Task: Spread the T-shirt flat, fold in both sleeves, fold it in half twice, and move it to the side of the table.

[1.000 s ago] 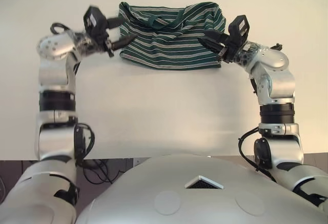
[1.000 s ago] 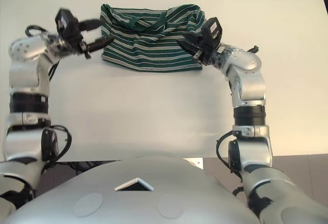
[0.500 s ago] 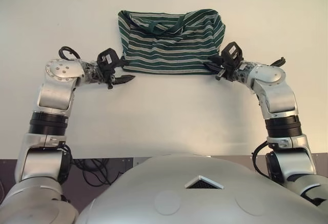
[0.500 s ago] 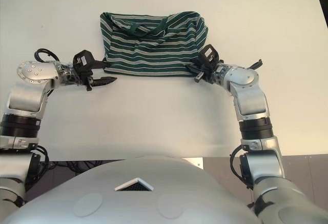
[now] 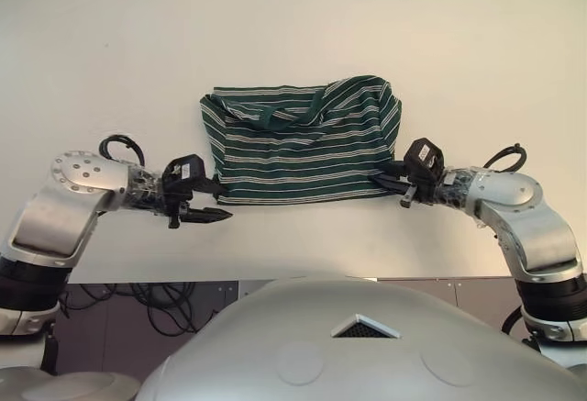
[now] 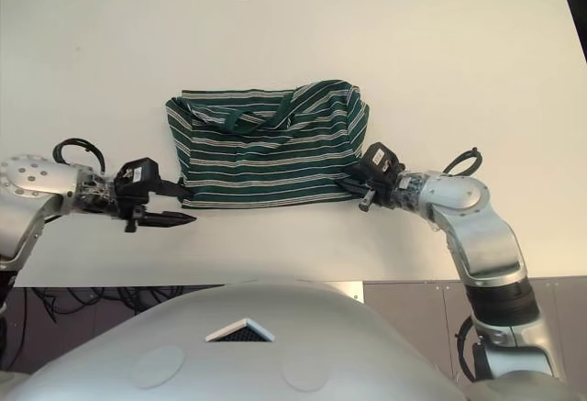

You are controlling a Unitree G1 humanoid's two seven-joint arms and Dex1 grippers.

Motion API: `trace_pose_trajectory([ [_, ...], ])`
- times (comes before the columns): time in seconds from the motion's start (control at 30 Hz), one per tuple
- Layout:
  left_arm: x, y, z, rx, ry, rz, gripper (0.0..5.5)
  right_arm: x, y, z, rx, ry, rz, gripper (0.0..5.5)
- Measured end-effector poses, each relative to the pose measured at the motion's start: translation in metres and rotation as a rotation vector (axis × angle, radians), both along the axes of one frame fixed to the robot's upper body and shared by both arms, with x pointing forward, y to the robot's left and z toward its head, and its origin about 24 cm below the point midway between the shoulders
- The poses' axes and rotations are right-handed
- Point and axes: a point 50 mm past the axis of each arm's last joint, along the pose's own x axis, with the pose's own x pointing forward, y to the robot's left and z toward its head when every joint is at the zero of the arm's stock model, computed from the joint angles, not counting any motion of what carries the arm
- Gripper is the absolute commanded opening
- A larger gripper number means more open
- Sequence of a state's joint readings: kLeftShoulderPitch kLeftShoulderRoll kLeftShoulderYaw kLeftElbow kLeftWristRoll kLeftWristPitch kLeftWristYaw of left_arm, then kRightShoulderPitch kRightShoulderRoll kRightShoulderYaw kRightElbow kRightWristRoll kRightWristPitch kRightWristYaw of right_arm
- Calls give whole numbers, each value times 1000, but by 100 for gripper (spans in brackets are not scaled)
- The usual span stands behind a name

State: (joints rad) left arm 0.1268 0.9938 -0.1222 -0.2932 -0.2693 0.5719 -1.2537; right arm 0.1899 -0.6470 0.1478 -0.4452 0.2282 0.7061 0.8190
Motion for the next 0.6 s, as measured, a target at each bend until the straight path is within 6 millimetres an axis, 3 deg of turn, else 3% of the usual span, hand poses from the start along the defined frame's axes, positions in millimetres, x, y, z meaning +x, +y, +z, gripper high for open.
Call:
trace_pose_trajectory([
  [0.1,3,2,18,-95,25,40,258,7,-7,6,17,-64,-44,125],
  [0.2,12,0,40,-199,-2,60,258,15,-12,21,146,-137,-109,125],
  [0.33,38,-10,70,-364,-72,118,258,20,-12,44,307,-172,-107,125],
  [0.4,48,-24,67,-407,-72,125,258,24,-8,46,354,-177,-126,125],
  [0.53,50,-41,27,-362,33,132,258,38,-8,49,355,-204,-162,125],
  [0.6,54,-43,17,-345,35,137,258,42,-6,48,368,-205,-179,125],
])
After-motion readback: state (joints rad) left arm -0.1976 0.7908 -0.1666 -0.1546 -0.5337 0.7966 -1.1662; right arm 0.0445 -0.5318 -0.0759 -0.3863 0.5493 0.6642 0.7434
